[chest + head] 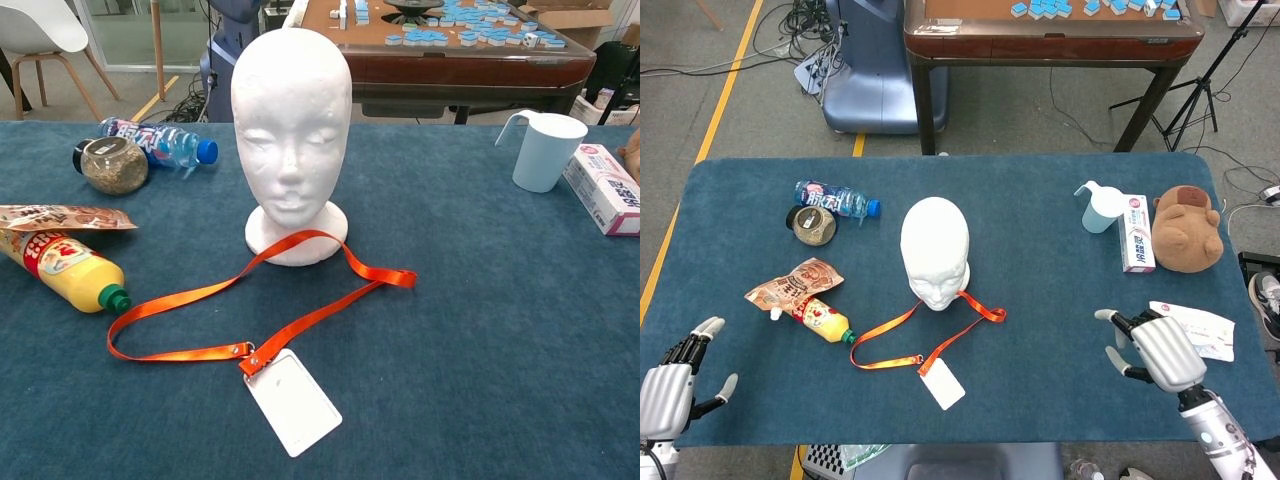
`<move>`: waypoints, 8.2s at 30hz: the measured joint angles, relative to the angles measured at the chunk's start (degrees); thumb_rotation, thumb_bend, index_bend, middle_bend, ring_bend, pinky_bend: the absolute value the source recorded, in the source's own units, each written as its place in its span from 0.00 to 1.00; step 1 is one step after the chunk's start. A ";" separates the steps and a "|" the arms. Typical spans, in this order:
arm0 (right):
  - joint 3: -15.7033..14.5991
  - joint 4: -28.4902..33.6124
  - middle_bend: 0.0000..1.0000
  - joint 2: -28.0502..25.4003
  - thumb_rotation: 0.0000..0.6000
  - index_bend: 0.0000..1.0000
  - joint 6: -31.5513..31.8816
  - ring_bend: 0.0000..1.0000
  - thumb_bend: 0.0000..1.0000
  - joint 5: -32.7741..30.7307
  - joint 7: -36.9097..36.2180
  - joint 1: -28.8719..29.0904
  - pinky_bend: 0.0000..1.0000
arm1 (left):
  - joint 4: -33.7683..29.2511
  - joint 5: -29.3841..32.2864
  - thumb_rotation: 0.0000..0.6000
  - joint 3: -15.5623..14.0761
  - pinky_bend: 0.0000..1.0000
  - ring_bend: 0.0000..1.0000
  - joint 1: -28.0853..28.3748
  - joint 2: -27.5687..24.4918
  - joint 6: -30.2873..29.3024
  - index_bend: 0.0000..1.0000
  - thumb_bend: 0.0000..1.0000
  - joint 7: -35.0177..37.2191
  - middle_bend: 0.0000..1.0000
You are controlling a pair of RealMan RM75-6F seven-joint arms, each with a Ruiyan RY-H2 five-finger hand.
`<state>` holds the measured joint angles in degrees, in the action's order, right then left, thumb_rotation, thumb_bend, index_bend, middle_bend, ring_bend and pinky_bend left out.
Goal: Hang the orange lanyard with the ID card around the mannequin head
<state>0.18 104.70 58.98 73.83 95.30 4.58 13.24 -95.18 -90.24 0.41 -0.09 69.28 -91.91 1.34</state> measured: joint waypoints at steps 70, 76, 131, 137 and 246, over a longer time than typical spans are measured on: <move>-6.94 -5.82 1.00 15.71 1.00 0.03 -39.70 1.00 1.00 -41.83 13.90 40.19 1.00 | 2.10 -2.29 1.00 -0.88 0.23 0.22 -0.44 -0.92 -0.57 0.14 0.28 4.06 0.17; -11.56 -0.37 1.00 10.13 1.00 0.03 -34.94 1.00 1.00 -37.19 13.35 35.13 1.00 | 2.19 -2.43 1.00 -0.80 0.23 0.22 -0.15 -0.77 -0.31 0.14 0.28 3.97 0.17; -3.99 7.19 1.00 0.48 1.00 0.09 -1.36 1.00 0.17 -7.15 4.05 9.33 1.00 | -1.57 17.96 1.00 7.89 0.96 0.93 35.02 7.64 42.75 0.38 0.28 -25.04 0.90; -3.75 6.85 1.00 0.61 1.00 0.09 -2.36 1.00 0.17 -6.86 3.64 8.80 1.00 | 0.69 24.69 1.00 8.34 0.97 0.94 38.07 11.17 44.44 0.39 0.28 -28.20 0.91; 8.26 -5.98 1.00 29.61 1.00 0.43 -18.57 1.00 0.22 -48.21 29.01 25.45 1.00 | 3.79 34.36 1.00 2.65 0.97 0.94 45.89 18.30 40.13 0.59 0.39 -26.23 0.92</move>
<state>8.45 98.72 88.60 55.26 47.09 33.59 38.69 -91.39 -55.87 3.06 45.80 87.58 -51.78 -24.89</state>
